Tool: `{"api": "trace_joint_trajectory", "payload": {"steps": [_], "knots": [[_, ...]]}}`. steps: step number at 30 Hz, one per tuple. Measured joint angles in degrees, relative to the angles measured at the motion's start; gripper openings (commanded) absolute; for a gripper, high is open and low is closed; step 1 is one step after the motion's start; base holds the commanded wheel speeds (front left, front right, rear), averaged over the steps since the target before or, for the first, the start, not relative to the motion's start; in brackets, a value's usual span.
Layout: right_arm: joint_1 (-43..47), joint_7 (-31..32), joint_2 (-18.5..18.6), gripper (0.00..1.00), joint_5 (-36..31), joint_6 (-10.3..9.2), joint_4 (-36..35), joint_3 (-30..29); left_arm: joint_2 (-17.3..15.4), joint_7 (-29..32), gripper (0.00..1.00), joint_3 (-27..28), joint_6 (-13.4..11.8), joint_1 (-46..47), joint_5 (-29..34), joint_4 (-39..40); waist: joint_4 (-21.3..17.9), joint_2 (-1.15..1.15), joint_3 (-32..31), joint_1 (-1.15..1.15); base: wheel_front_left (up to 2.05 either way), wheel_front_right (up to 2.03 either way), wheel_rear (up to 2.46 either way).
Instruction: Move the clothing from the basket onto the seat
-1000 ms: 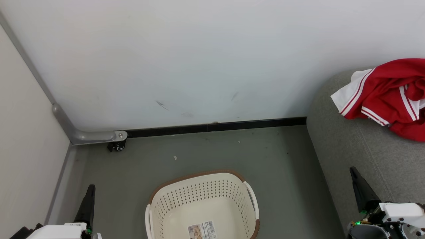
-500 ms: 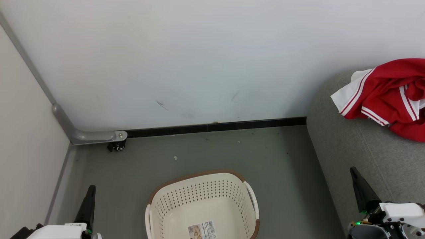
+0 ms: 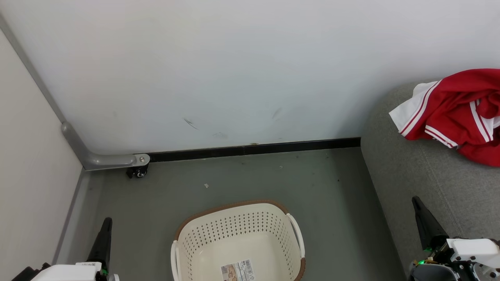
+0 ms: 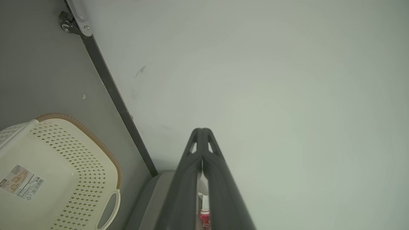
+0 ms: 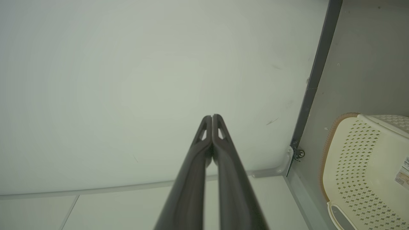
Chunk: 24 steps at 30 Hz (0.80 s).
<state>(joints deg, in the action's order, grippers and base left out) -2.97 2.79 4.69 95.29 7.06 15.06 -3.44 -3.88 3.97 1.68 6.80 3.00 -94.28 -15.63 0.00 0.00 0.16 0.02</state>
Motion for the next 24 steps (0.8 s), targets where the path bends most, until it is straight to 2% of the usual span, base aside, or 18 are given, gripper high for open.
{"api": "trace_joint_trajectory", "payload": {"steps": [24], "knots": [[0.0,0.2,0.0,0.00,0.0,0.00,0.0,-0.3,0.0,0.0,0.00,0.1,0.3,0.1,0.0,-0.2,0.0,0.00,0.0,-0.01,0.00,0.00,0.00]]}}
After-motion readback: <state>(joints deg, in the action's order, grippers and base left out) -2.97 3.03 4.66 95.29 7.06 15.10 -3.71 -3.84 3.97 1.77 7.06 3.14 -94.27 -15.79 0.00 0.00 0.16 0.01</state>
